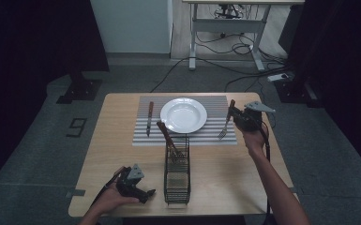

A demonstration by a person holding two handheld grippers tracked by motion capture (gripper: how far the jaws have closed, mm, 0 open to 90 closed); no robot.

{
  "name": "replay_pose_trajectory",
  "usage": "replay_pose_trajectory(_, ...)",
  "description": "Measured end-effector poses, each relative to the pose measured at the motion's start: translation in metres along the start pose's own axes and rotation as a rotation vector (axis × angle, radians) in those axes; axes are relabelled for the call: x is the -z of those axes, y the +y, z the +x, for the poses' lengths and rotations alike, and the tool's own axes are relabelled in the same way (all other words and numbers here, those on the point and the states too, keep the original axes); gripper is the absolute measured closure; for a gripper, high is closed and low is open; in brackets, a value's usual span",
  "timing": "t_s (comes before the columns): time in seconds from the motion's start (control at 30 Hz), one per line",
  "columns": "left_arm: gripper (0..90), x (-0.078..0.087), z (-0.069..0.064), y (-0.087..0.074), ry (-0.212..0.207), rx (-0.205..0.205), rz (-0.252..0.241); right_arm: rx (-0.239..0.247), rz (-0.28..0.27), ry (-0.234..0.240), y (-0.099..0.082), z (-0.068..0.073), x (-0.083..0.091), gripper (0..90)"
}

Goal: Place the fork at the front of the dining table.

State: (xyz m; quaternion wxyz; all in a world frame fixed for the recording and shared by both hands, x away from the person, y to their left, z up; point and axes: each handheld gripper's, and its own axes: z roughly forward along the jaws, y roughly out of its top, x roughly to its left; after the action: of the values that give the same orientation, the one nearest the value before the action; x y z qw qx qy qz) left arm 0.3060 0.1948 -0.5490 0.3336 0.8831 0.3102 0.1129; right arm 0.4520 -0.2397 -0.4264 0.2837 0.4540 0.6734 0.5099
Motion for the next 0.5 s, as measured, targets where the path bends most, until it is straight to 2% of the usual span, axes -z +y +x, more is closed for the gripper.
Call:
replay_pose_trajectory(0.17,0.0,0.0,0.0,0.0,0.0,0.0,0.0,0.006,0.013,-0.004,-0.002,0.001,-0.005,80.7)
replay_pose_trajectory(0.5,0.0,0.0,0.0,0.0,0.001,-0.001,0.0,0.02,0.032,-0.042,-0.015,0.001,-0.021,80.6)
